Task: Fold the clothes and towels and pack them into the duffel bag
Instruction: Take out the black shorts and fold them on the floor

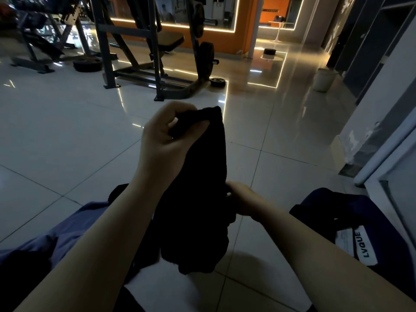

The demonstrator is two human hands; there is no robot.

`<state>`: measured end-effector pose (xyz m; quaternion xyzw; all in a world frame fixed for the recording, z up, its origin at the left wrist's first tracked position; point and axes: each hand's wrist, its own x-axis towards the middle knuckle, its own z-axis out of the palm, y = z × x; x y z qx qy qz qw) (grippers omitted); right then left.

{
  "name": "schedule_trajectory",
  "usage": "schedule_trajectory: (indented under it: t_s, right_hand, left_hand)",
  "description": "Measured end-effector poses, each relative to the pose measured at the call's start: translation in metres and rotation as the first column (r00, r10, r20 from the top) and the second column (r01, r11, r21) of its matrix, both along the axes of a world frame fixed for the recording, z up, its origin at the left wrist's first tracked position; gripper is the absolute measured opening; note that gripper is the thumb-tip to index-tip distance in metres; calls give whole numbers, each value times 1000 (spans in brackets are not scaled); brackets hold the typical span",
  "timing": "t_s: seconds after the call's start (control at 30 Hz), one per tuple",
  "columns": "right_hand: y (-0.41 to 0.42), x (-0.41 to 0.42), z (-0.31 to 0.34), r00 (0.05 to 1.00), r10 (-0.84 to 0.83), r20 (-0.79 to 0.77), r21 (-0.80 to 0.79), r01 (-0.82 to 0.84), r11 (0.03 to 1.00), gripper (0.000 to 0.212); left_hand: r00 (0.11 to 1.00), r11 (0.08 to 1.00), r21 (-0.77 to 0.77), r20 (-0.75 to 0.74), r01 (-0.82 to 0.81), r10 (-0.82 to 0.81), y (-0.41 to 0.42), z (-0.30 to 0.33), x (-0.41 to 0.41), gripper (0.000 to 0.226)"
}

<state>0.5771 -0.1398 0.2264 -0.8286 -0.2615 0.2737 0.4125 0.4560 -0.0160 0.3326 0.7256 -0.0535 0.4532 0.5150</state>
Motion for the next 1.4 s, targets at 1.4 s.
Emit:
schedule_trajectory:
  t_s: [1.4]
  right_hand:
    - [-141,28,89,644,-219,733,163,147,976,24]
  left_hand:
    - [860,945,-142,-471,-295,197,41,-33,39,18]
